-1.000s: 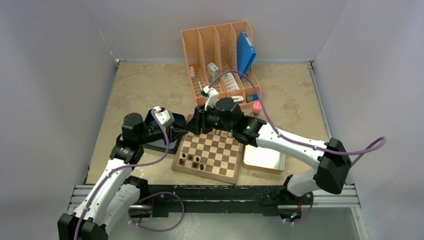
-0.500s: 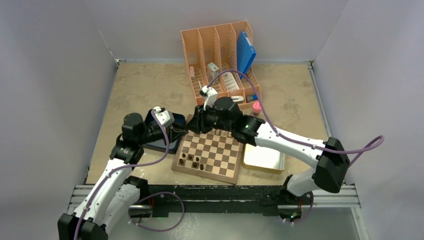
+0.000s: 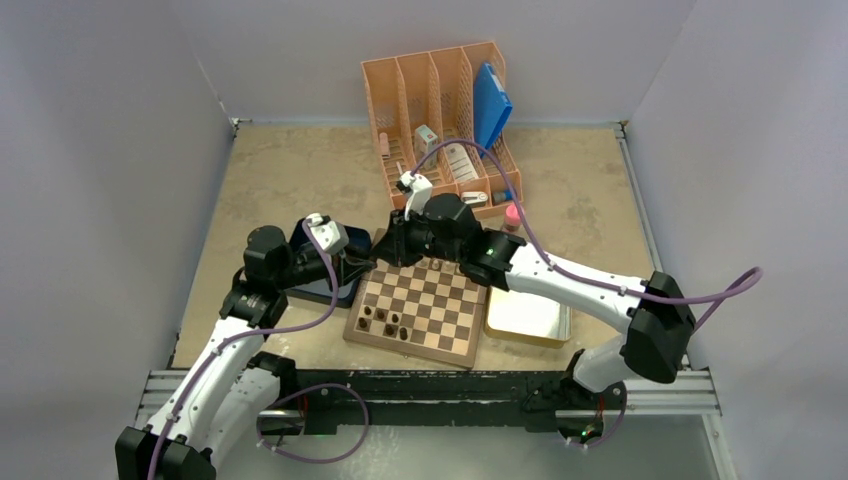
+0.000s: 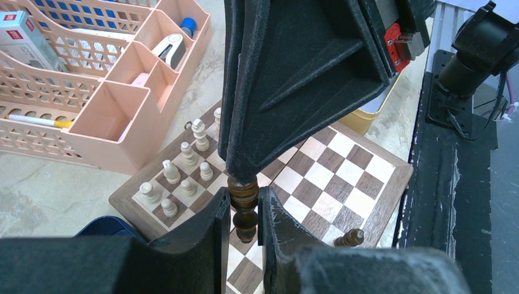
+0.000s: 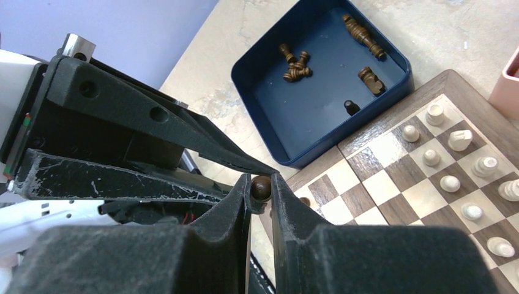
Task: Set up the chess pieces on the board
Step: Pick up the chess piece from the storage box, then place the chess piece on the chessboard.
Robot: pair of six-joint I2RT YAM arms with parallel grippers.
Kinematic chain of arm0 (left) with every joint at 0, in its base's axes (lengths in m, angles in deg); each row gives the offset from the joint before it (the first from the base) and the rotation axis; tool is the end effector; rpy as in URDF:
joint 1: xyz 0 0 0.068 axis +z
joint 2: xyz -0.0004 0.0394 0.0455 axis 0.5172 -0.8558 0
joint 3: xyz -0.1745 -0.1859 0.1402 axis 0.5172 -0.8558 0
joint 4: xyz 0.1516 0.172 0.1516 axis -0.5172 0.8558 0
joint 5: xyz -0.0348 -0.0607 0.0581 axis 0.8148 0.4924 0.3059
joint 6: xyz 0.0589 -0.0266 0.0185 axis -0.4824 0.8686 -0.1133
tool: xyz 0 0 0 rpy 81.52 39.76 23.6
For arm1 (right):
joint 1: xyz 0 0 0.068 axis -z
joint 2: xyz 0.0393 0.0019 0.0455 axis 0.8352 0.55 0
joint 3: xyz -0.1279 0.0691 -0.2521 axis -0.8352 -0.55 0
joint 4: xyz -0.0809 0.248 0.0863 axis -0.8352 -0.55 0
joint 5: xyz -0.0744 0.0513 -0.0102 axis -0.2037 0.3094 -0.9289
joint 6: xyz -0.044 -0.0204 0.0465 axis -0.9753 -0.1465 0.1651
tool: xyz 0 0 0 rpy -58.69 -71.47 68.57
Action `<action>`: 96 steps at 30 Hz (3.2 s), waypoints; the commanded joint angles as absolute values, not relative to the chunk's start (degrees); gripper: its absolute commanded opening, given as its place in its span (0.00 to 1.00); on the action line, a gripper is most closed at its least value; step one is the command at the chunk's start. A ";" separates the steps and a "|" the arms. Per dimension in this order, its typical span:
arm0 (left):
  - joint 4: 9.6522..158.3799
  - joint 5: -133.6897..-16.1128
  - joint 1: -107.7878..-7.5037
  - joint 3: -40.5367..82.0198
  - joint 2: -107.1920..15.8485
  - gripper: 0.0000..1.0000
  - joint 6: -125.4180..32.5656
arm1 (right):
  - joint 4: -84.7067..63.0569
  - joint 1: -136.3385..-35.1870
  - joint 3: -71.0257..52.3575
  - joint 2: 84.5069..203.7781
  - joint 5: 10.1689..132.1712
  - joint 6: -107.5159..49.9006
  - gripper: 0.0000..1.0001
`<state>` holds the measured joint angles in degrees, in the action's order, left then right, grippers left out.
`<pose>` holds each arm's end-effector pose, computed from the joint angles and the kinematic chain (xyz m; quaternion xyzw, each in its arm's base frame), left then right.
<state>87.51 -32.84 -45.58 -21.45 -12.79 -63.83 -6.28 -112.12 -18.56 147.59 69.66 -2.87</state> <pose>0.1668 -0.0856 0.2807 0.3832 0.6557 -0.3758 0.5309 0.2114 0.3175 0.3402 -0.1875 0.7659 0.4574 0.4111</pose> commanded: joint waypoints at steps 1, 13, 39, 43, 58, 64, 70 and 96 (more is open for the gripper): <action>85.01 -32.91 -45.91 -21.72 -12.34 0.00 -64.27 | -6.41 -111.96 -16.44 145.60 64.86 -5.03 0.16; 85.86 -53.91 -45.68 -20.02 -15.57 0.00 -42.03 | -6.19 -112.42 -27.35 138.70 54.22 -7.26 0.14; 93.81 -44.61 -29.61 -13.80 -26.77 0.00 -25.15 | 3.24 -123.77 -45.09 141.92 48.40 -1.17 0.16; 94.00 -45.25 -29.55 -14.49 -26.07 0.00 -26.02 | 3.83 -123.82 -44.20 144.44 49.29 -0.91 0.18; 93.67 -45.72 -29.43 -15.30 -25.49 0.00 -27.10 | 3.63 -124.10 -42.44 148.14 50.49 -0.94 0.20; 93.93 -46.34 -29.43 -15.30 -25.22 0.00 -27.95 | 2.98 -124.22 -41.96 148.80 49.92 -0.95 0.22; 93.85 -46.42 -29.54 -15.30 -25.11 0.00 -27.98 | 3.00 -124.37 -41.40 149.26 50.71 -0.98 0.27; 95.08 -47.09 -29.54 -15.28 -23.80 0.00 -29.88 | 1.38 -124.75 -40.32 150.94 50.13 -0.46 0.34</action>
<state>96.45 -46.58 -30.02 -15.02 -25.57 -28.66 1.43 -124.47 -42.12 151.88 51.04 -1.01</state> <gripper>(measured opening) 0.171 0.340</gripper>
